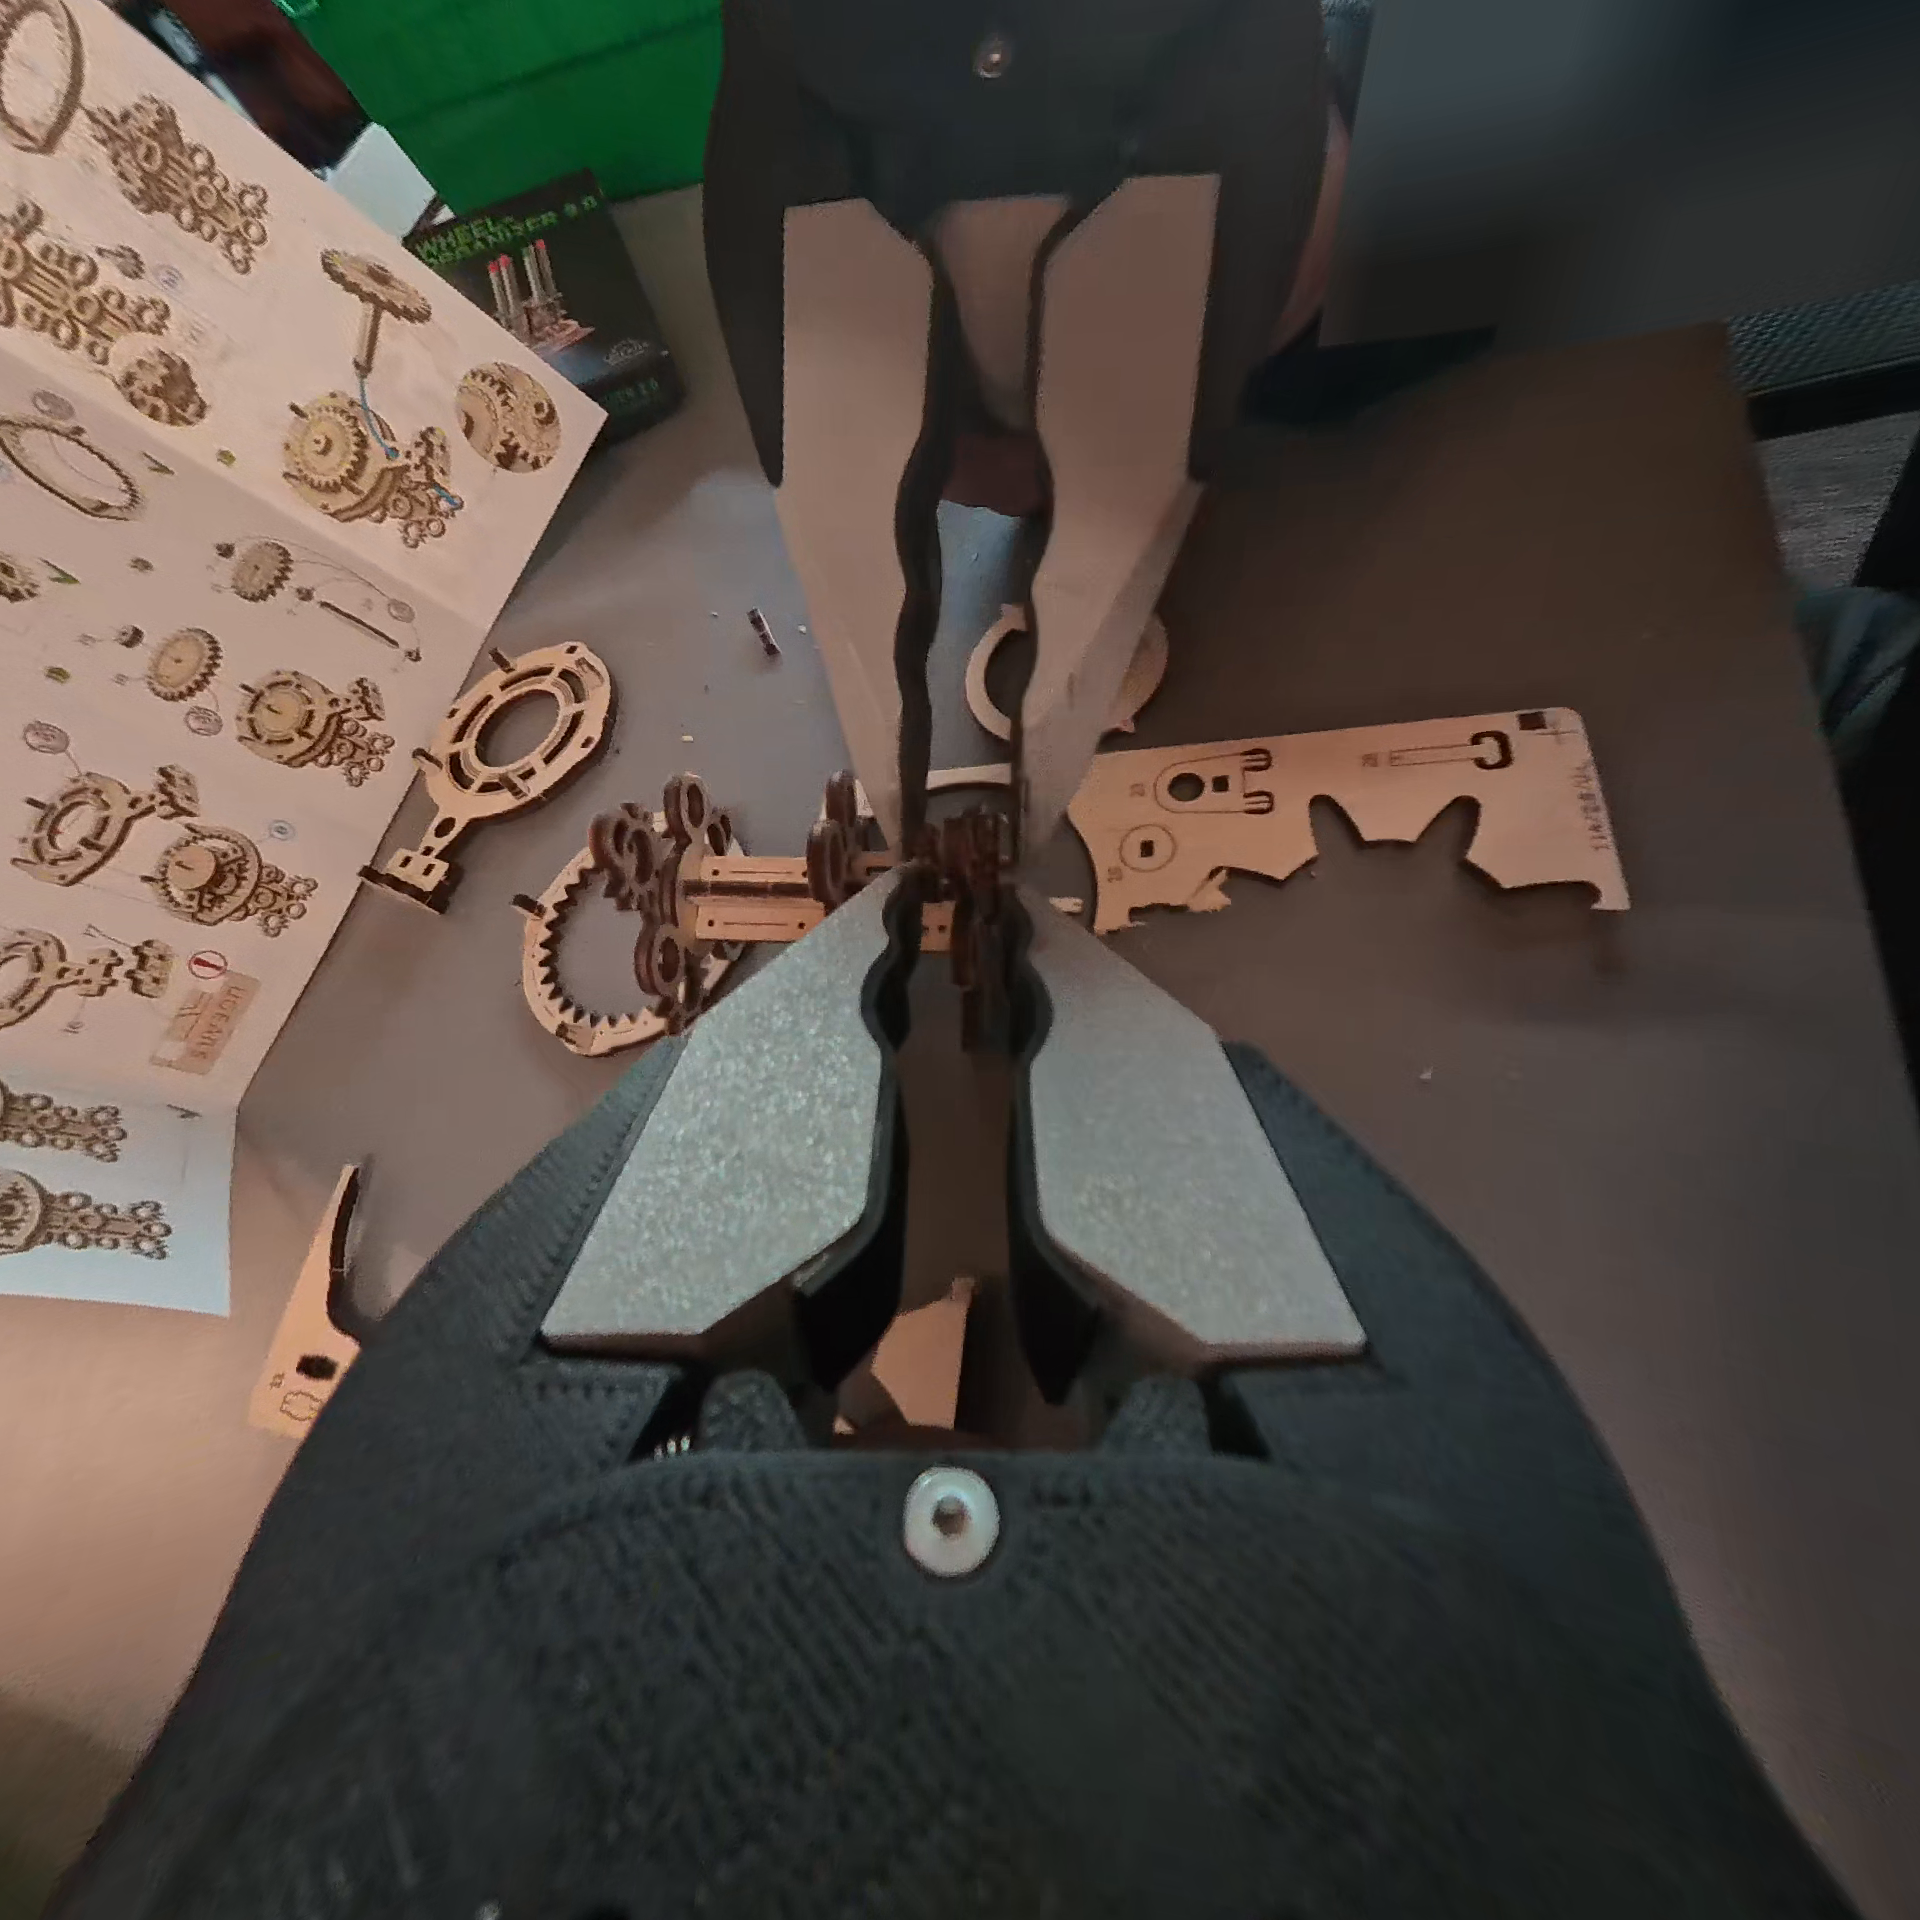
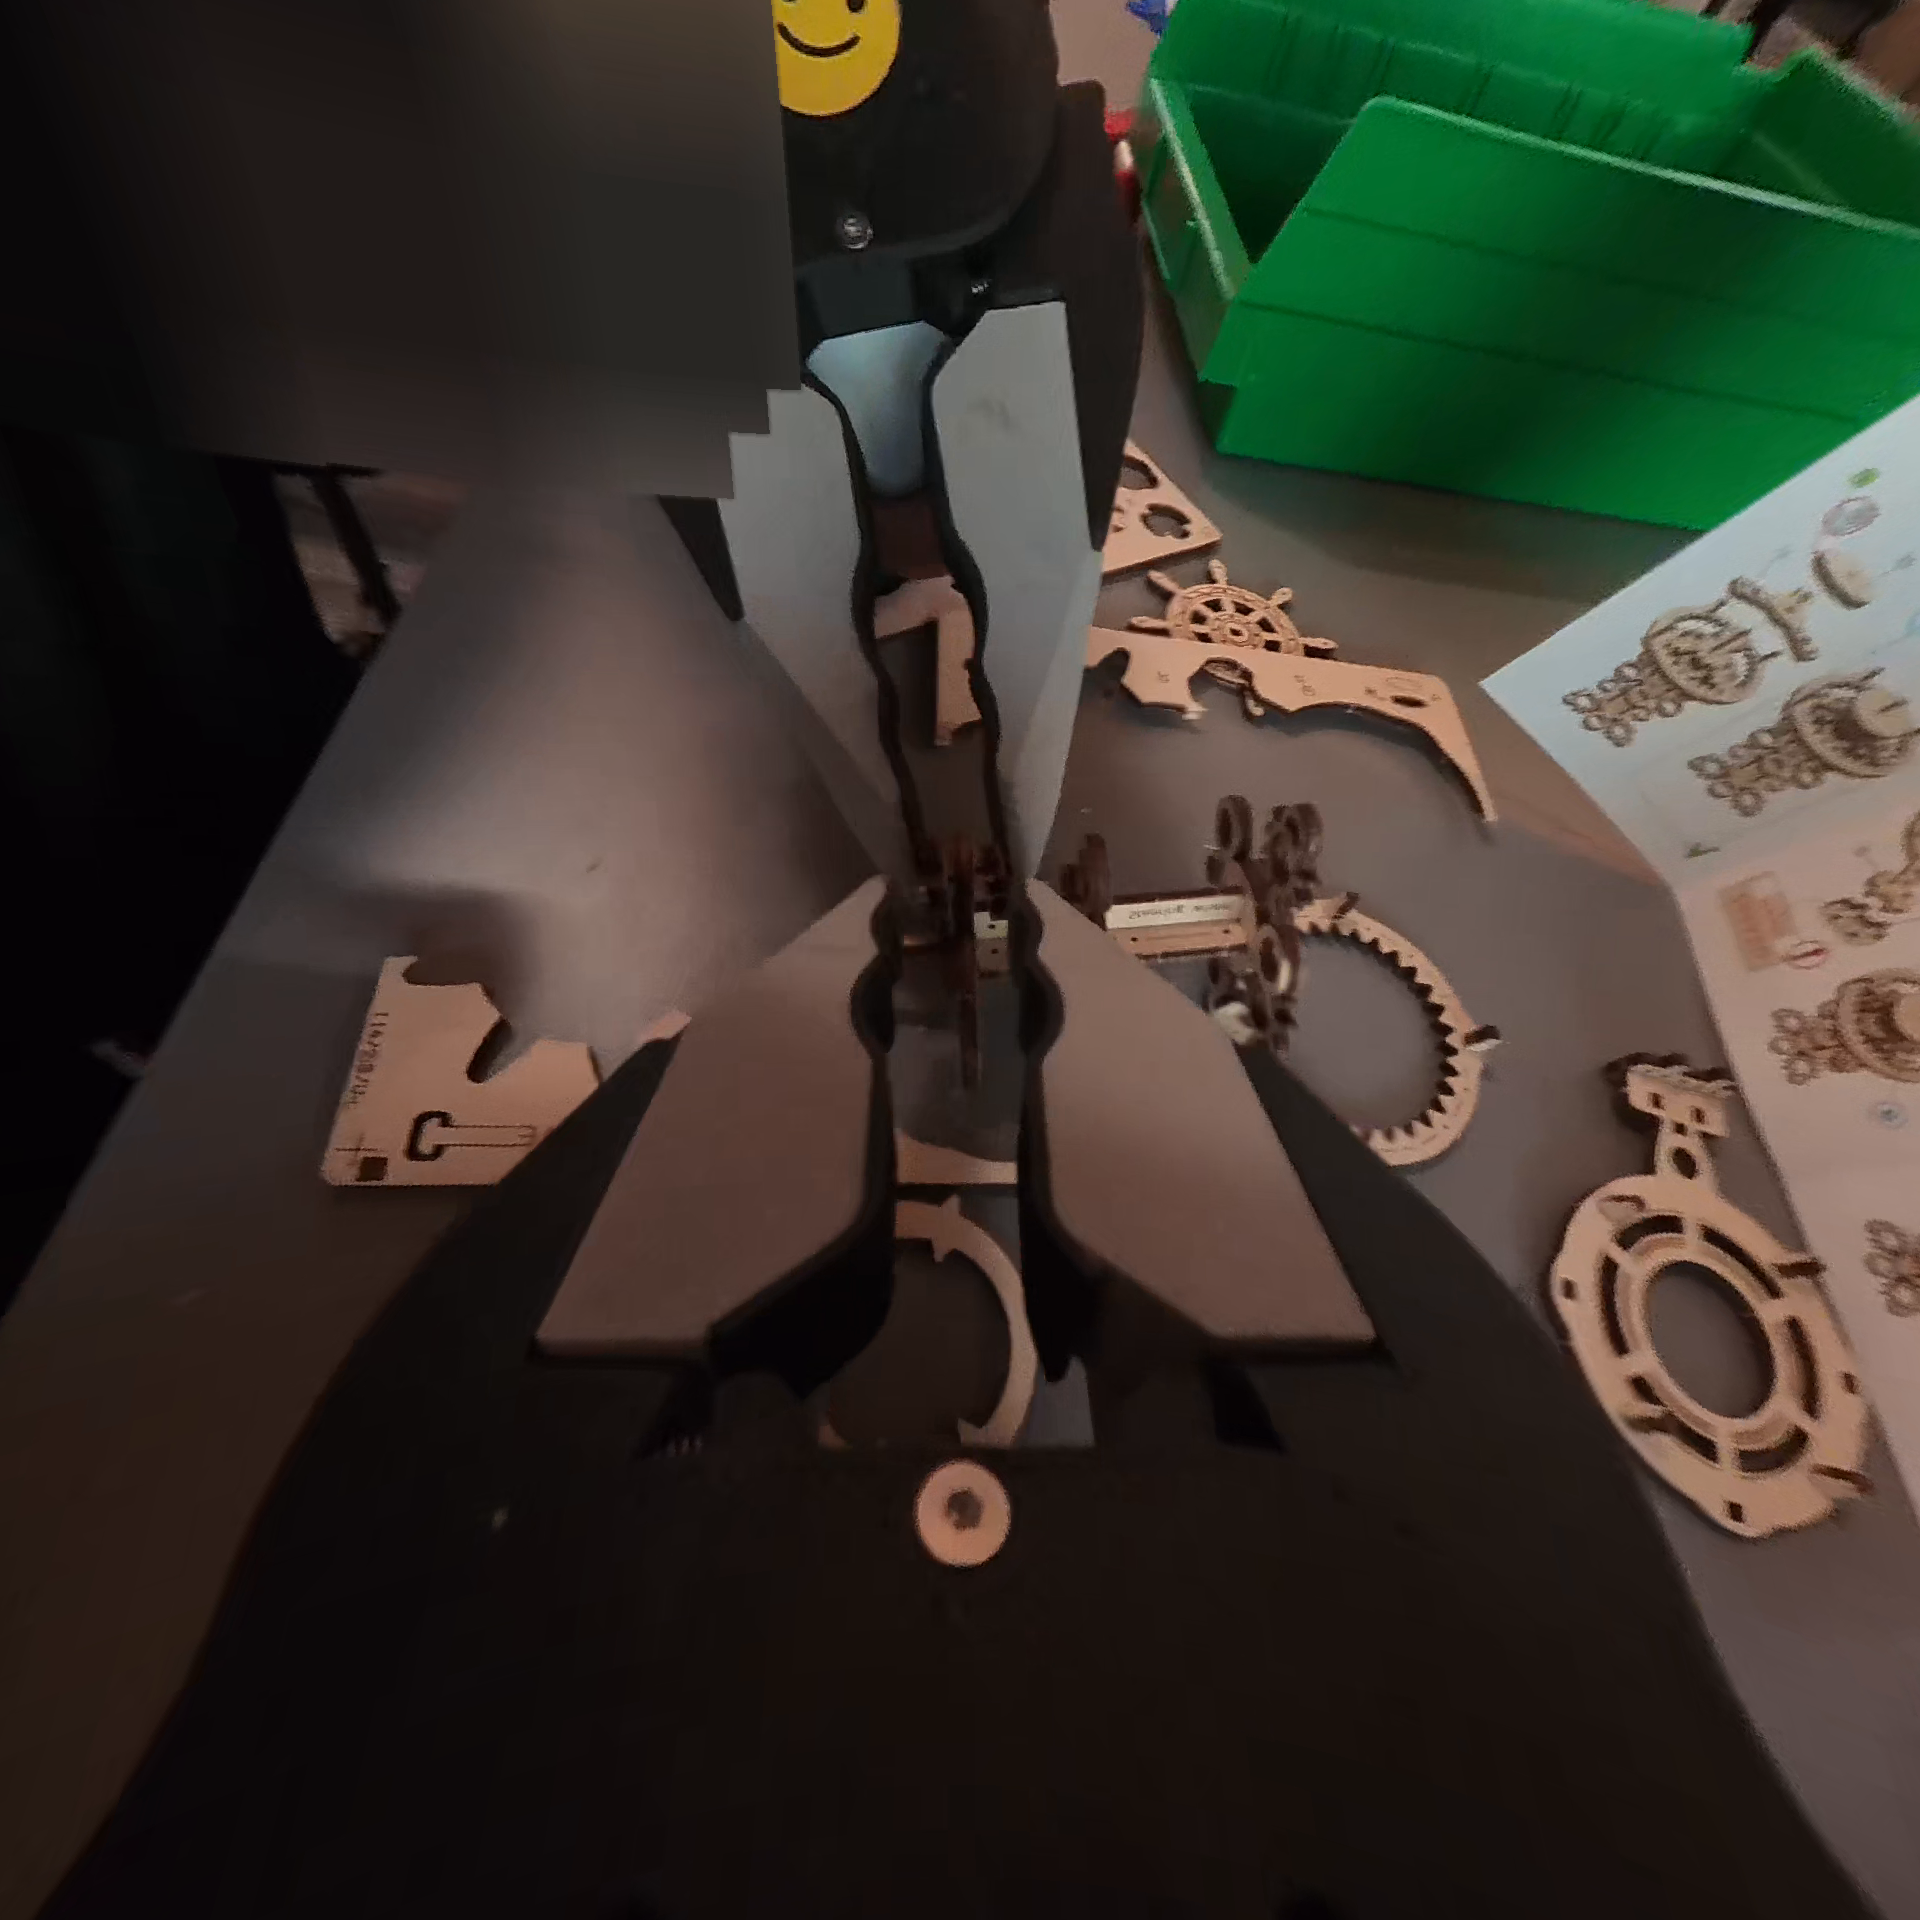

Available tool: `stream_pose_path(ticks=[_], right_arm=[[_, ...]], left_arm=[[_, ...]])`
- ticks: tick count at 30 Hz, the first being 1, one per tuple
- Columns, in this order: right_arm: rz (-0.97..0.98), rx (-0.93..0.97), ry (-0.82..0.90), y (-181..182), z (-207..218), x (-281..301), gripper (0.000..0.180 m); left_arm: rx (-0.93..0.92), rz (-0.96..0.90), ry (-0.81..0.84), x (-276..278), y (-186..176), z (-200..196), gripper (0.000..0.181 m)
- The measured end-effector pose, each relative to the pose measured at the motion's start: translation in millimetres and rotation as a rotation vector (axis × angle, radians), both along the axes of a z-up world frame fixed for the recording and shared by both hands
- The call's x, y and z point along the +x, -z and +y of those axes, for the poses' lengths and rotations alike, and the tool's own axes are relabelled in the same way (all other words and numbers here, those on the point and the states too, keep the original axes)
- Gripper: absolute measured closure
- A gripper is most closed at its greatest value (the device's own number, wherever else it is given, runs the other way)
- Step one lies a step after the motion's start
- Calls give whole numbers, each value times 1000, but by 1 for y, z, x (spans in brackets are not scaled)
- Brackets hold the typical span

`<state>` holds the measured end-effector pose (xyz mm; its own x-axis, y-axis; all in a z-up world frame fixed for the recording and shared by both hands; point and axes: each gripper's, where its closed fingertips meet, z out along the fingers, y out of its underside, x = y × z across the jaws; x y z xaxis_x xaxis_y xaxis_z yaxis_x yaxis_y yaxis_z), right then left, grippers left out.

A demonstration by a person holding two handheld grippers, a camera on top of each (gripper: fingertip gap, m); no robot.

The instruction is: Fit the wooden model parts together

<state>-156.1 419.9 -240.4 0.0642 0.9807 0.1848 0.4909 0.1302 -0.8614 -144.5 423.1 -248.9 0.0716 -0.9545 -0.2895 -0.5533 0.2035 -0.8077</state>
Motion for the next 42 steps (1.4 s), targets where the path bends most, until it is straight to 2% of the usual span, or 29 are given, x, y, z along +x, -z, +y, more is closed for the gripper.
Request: stream_pose_path(ticks=[13,18,24,33,42], right_arm=[[18,-8,-22,-2,-1,0,167],[28,-41,-29,-3,-1,-2,168],[34,-57,3,-4,4,-3,168],[53,-182,-47,-5,1,-1,169],[20,-159,-41,-2,-3,-3,169]], left_arm=[[43,-2,6,1,0,-2,168],[-44,-13,18,0,-1,-2,168],[-65,-13,-21,1,-1,2,169],[-264,-50,41,0,-4,-5,169],[-153,20,22,-2,0,-6,170]])
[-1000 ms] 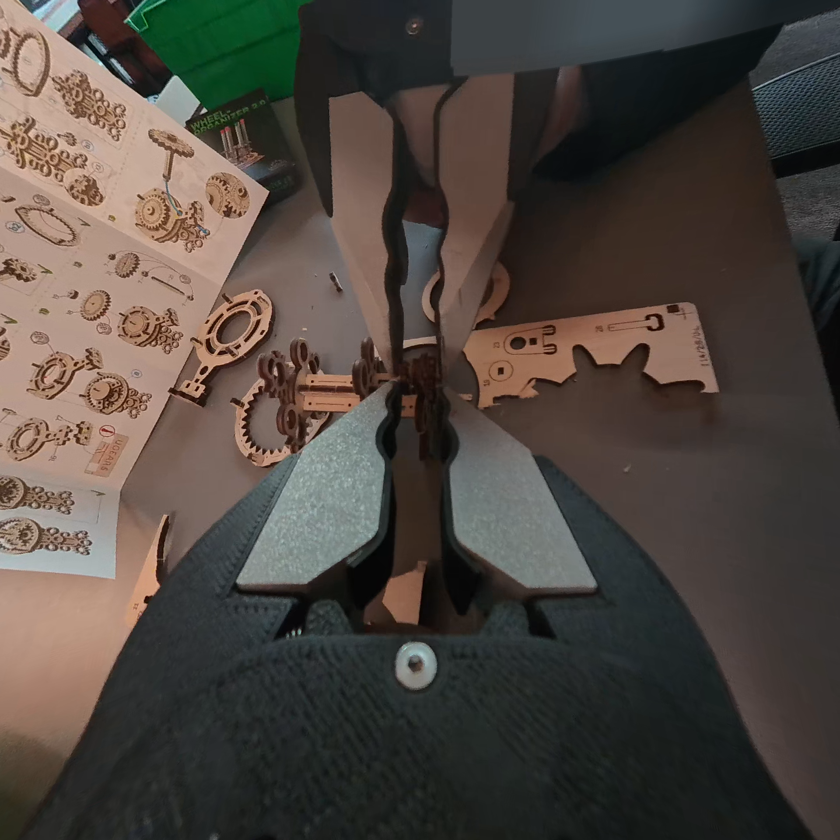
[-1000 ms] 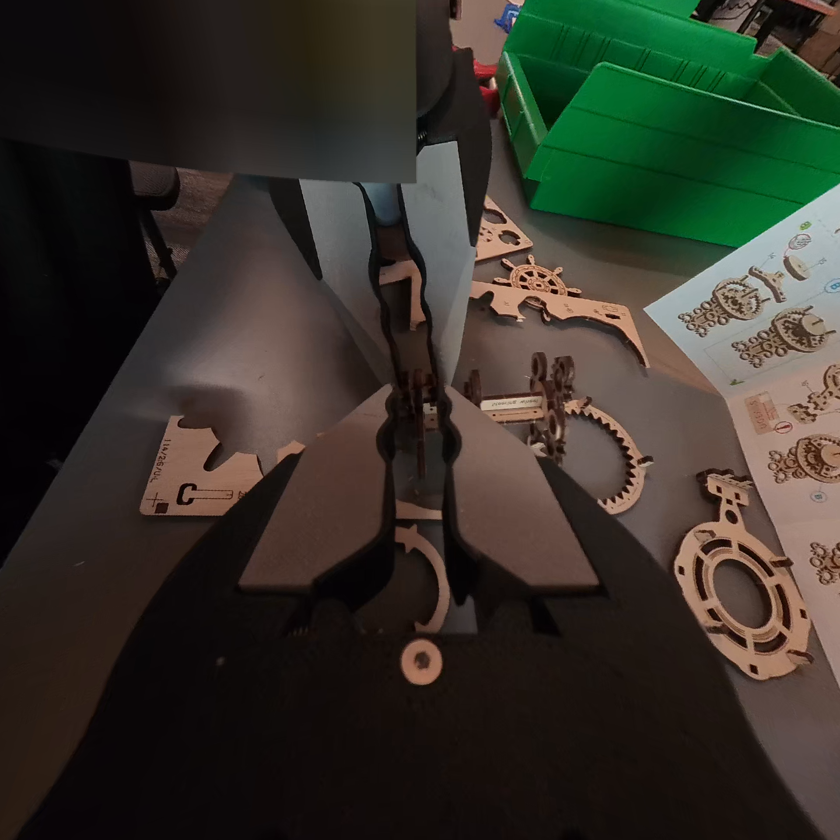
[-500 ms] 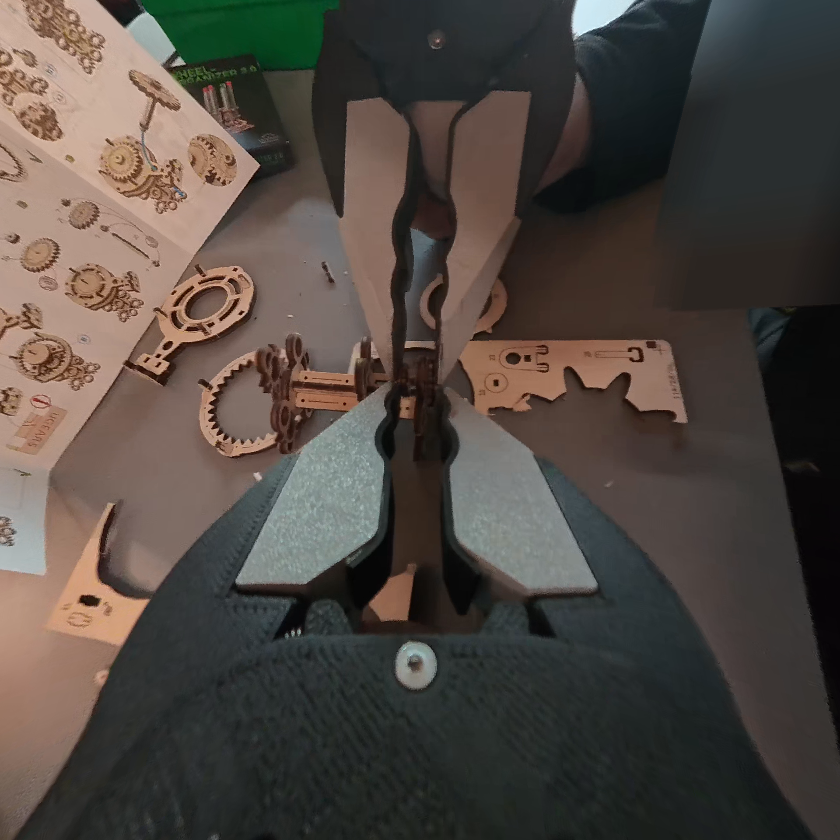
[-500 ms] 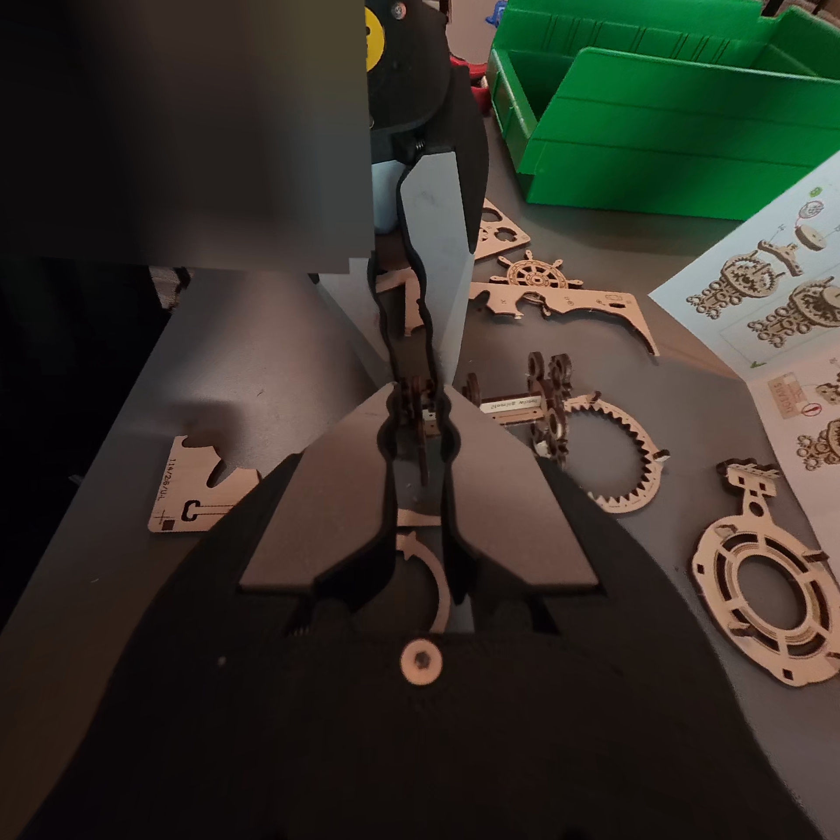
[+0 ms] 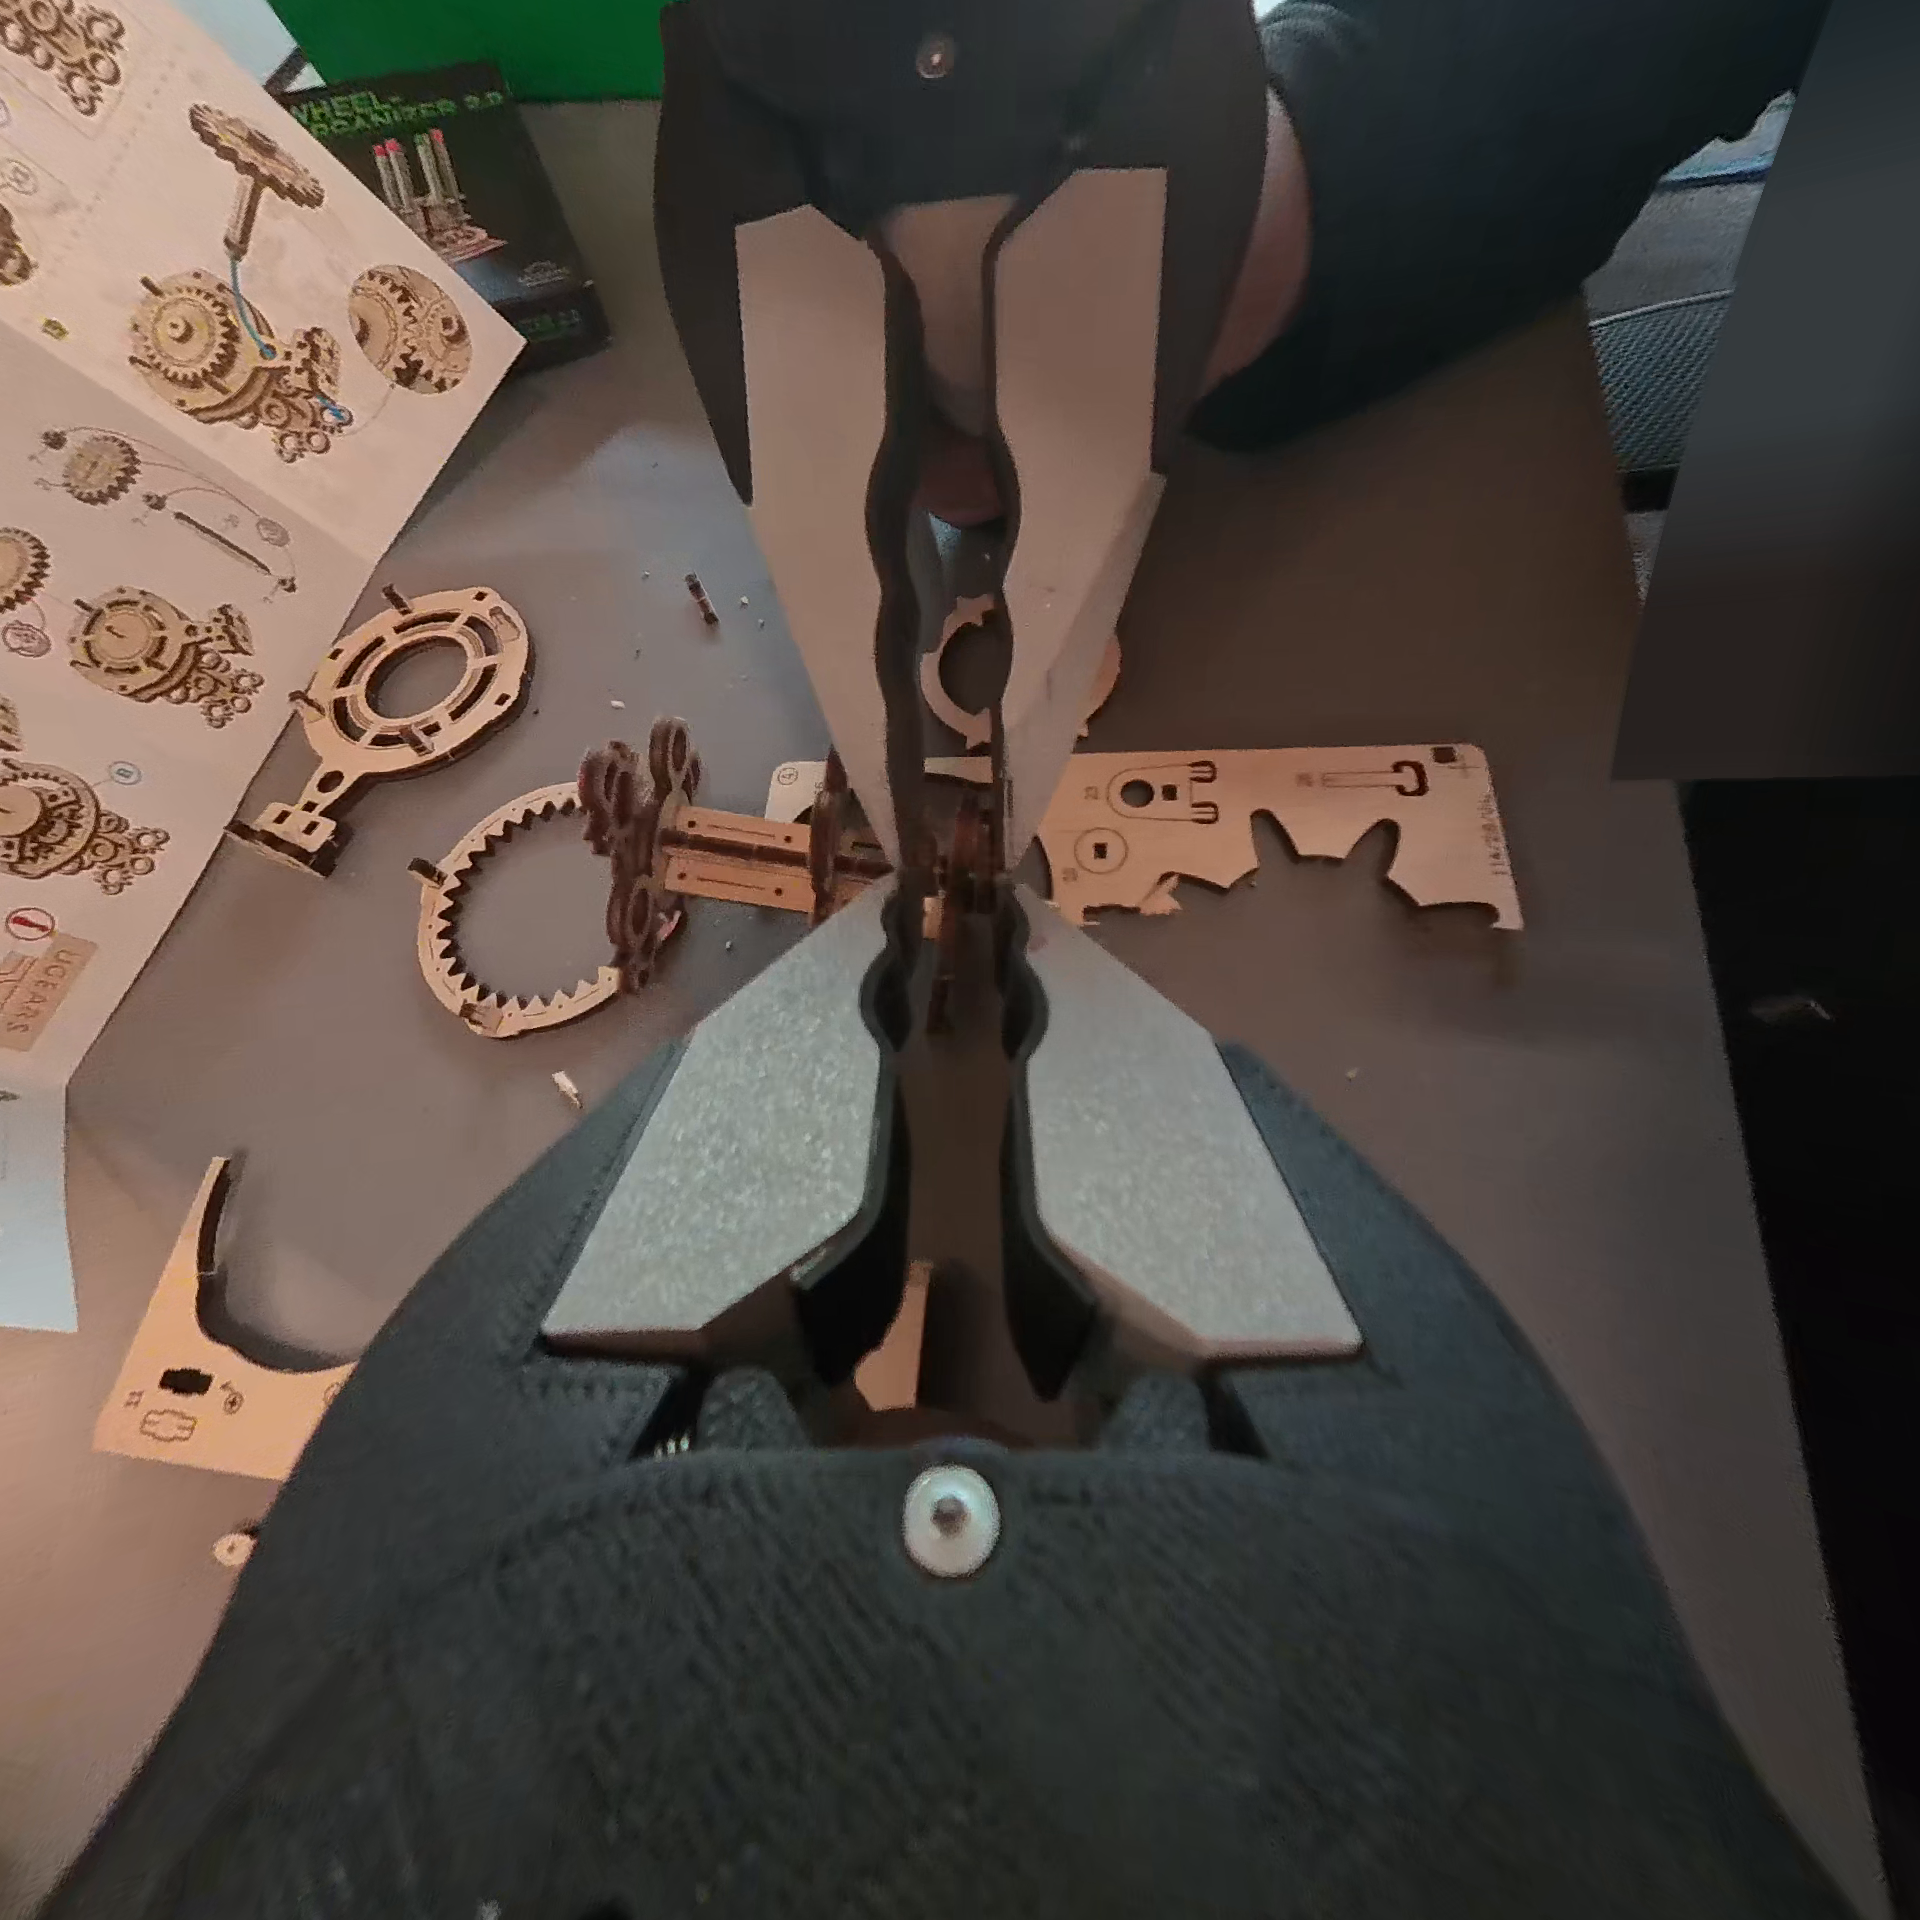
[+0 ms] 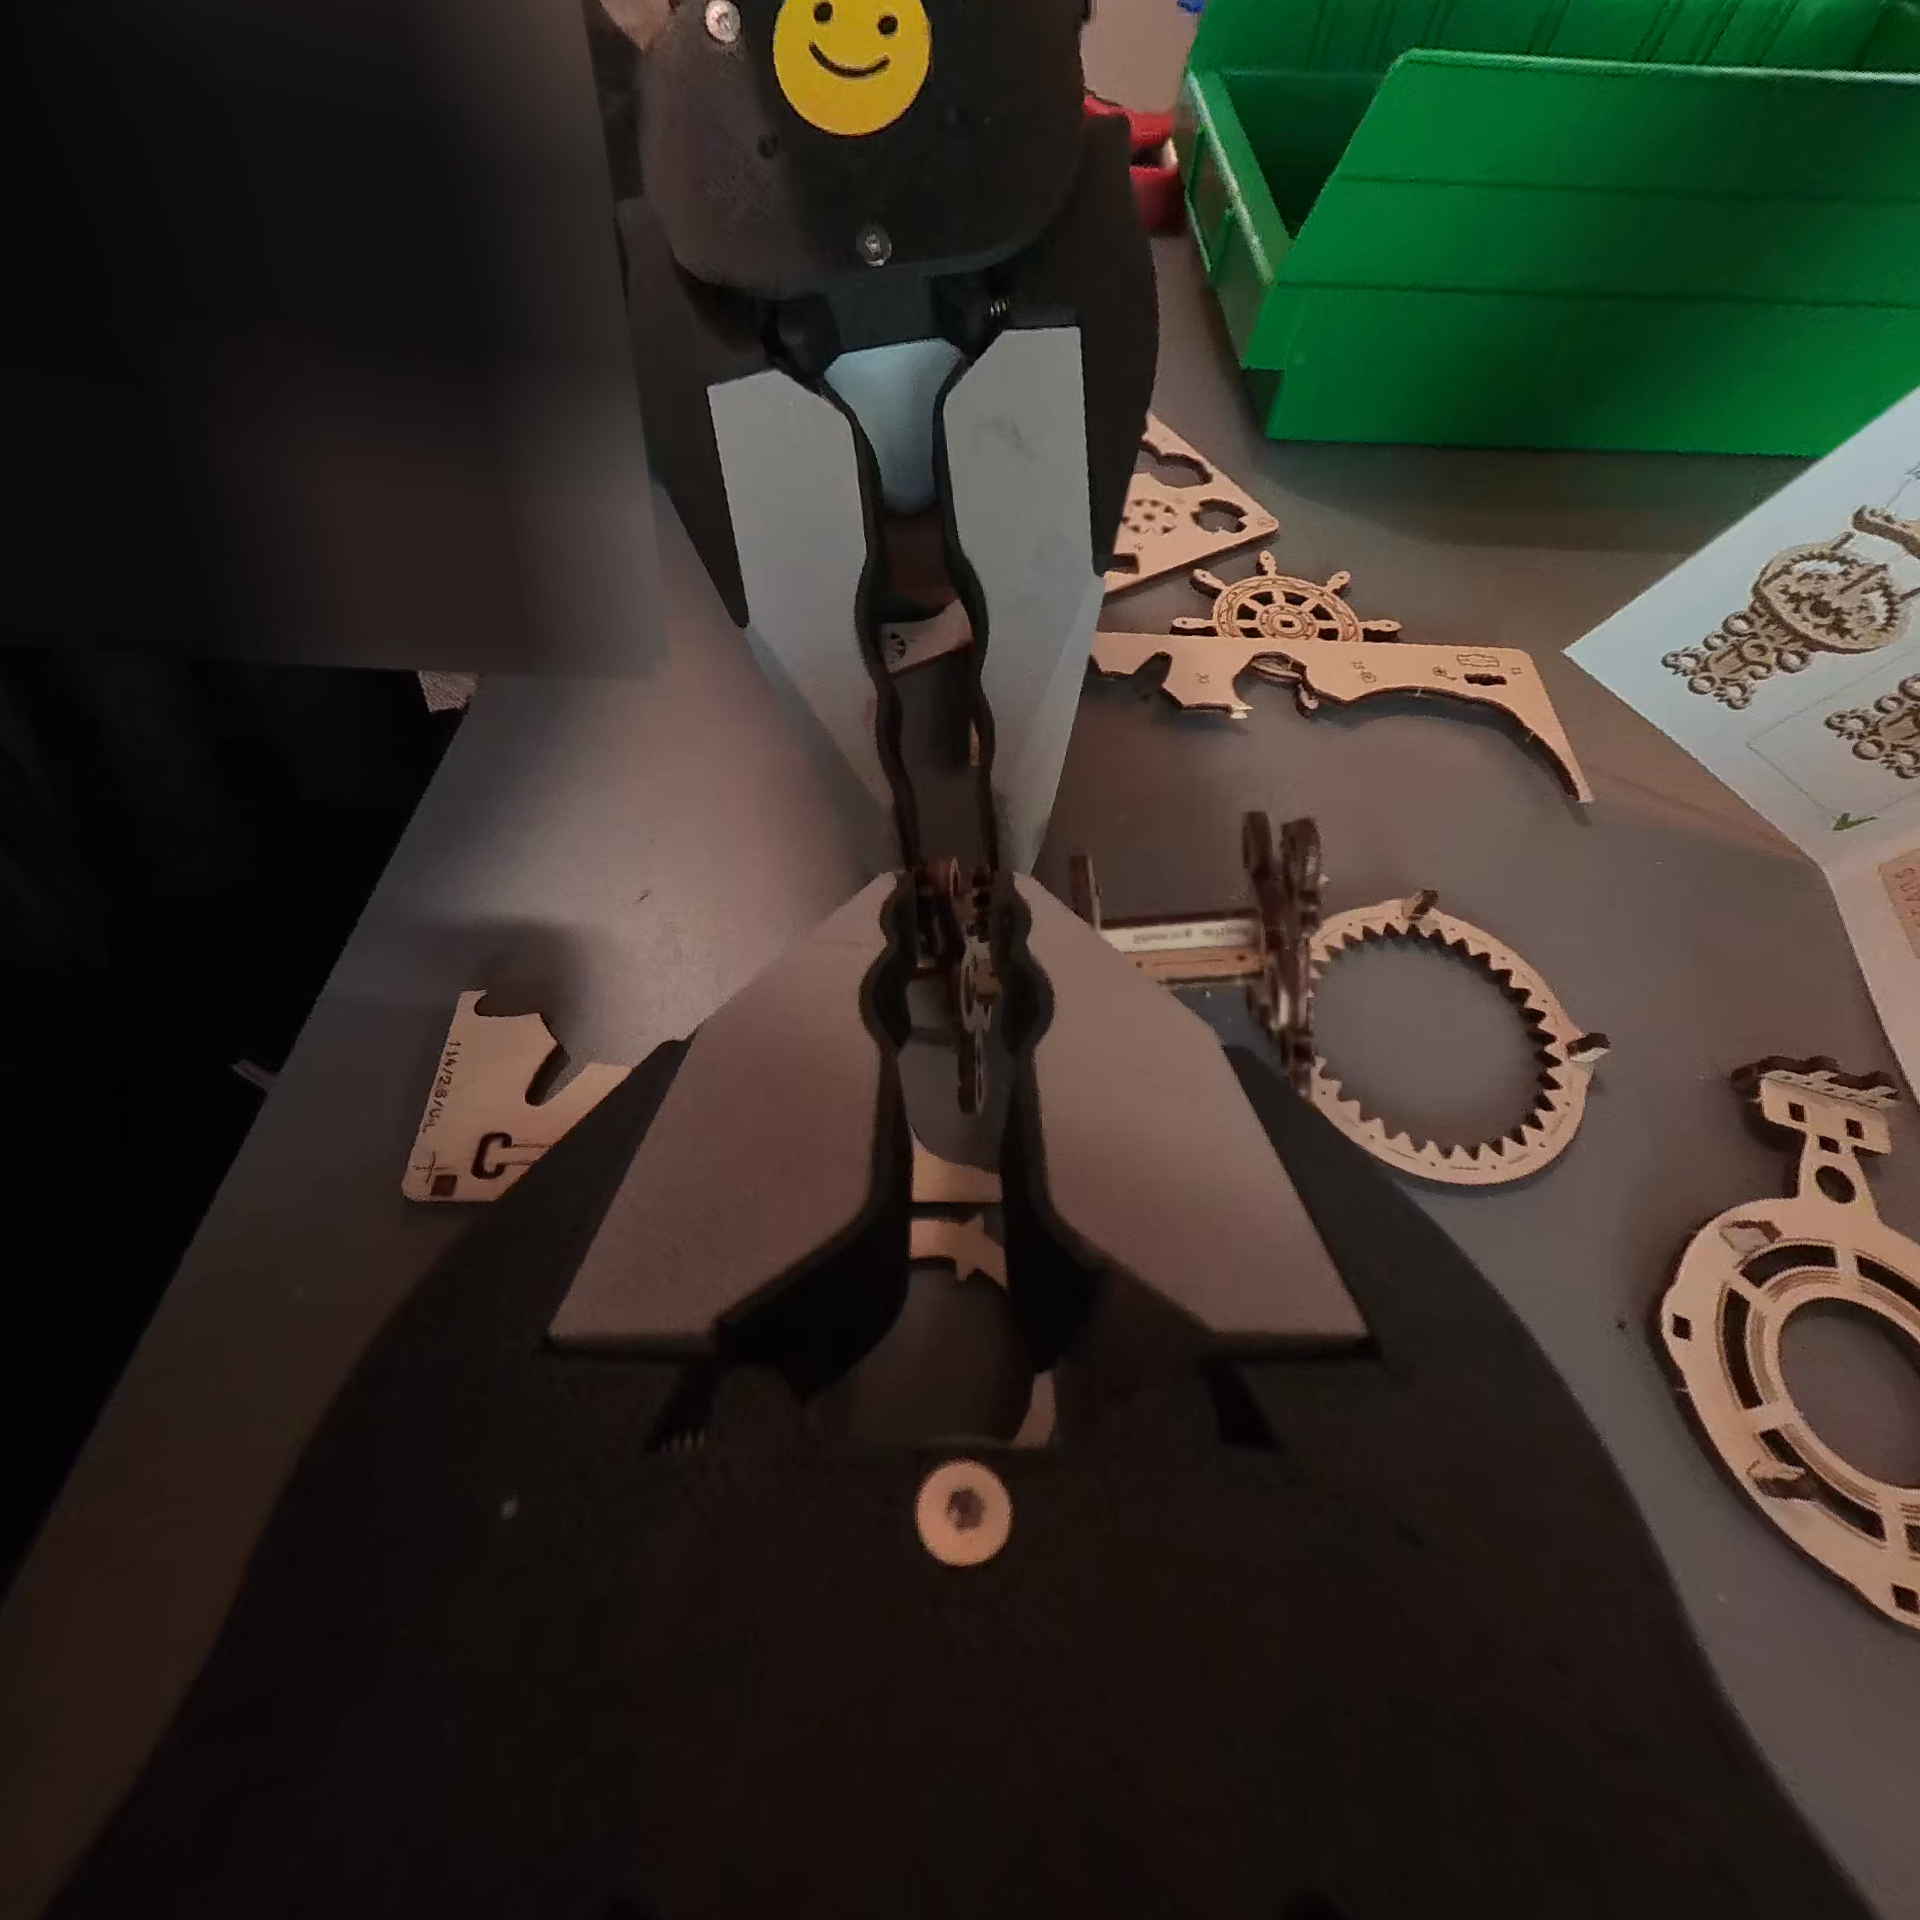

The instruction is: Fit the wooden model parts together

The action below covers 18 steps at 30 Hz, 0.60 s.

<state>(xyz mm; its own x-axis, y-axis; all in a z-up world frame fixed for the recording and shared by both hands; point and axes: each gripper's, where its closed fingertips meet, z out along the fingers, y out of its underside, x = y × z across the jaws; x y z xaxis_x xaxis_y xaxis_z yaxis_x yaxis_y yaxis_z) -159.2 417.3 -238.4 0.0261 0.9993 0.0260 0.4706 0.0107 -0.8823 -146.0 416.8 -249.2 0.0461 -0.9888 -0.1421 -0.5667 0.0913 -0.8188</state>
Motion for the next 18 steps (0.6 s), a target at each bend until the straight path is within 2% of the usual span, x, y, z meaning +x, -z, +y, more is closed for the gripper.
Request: stream_pose_path(ticks=[5,11,18], right_arm=[[2,-27,-1,0,-1,-1,169],[32,-131,3,-3,5,0,168],[27,-117,-6,-3,5,9,165]], left_arm=[[-56,-18,1,-1,0,-1,170],[-240,-74,13,-1,-3,4,170],[-175,-62,22,-4,-2,7,170]])
